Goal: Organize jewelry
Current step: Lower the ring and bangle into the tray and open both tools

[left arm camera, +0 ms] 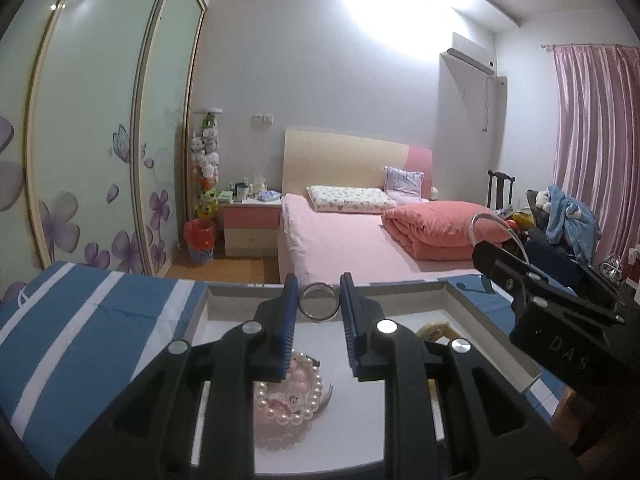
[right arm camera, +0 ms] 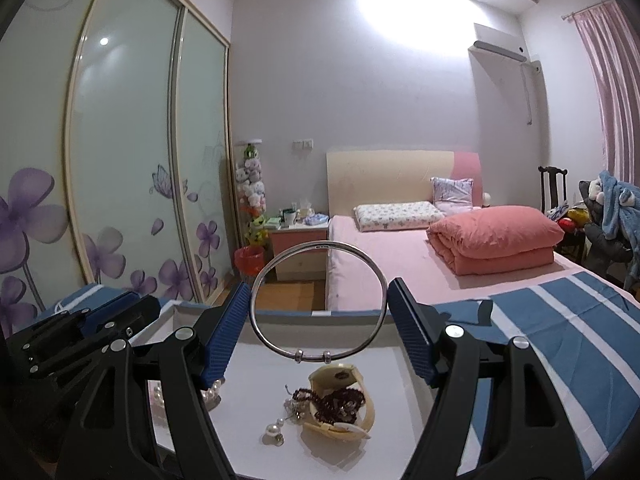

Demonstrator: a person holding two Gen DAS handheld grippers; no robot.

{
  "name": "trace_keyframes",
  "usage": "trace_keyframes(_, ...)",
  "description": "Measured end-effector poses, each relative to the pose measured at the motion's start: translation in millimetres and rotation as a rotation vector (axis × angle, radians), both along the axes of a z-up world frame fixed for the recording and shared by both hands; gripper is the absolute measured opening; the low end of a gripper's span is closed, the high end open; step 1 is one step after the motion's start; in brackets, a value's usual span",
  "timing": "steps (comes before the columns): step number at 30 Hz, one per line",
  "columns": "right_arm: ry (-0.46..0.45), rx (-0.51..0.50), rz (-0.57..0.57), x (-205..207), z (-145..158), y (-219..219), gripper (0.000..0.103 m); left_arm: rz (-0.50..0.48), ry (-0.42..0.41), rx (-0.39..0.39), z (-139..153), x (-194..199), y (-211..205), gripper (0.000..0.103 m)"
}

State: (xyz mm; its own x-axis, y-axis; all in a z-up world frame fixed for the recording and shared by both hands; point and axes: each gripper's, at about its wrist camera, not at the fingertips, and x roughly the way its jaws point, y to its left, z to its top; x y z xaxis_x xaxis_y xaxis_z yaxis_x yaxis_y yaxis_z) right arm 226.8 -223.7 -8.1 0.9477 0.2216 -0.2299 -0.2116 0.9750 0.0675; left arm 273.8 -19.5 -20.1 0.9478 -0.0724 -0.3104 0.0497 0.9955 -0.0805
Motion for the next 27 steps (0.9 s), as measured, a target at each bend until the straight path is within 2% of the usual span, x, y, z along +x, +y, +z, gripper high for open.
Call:
trace_keyframes(4, 0.025, 0.006, 0.010, 3.0, -1.9, -0.6, 0.072, 0.001, 0.018, -0.006, -5.4, 4.6, 2.0, 0.022)
trace_keyframes(7, 0.029, 0.008, 0.012, 4.9, -0.9, 1.8, 0.078, -0.001, 0.022, -0.008, -6.2, 7.0, 1.7, 0.023)
trace_keyframes(11, 0.029, 0.010, 0.010, 4.9, -0.4, 1.3, 0.078, 0.002, 0.025, -0.007, -7.1, 7.3, 2.8, 0.028)
trace_keyframes(27, 0.025, 0.024, -0.015, 5.4, 5.9, -4.5, 0.078, 0.017, 0.034, -0.027, -5.4, 4.0, 6.6, 0.032)
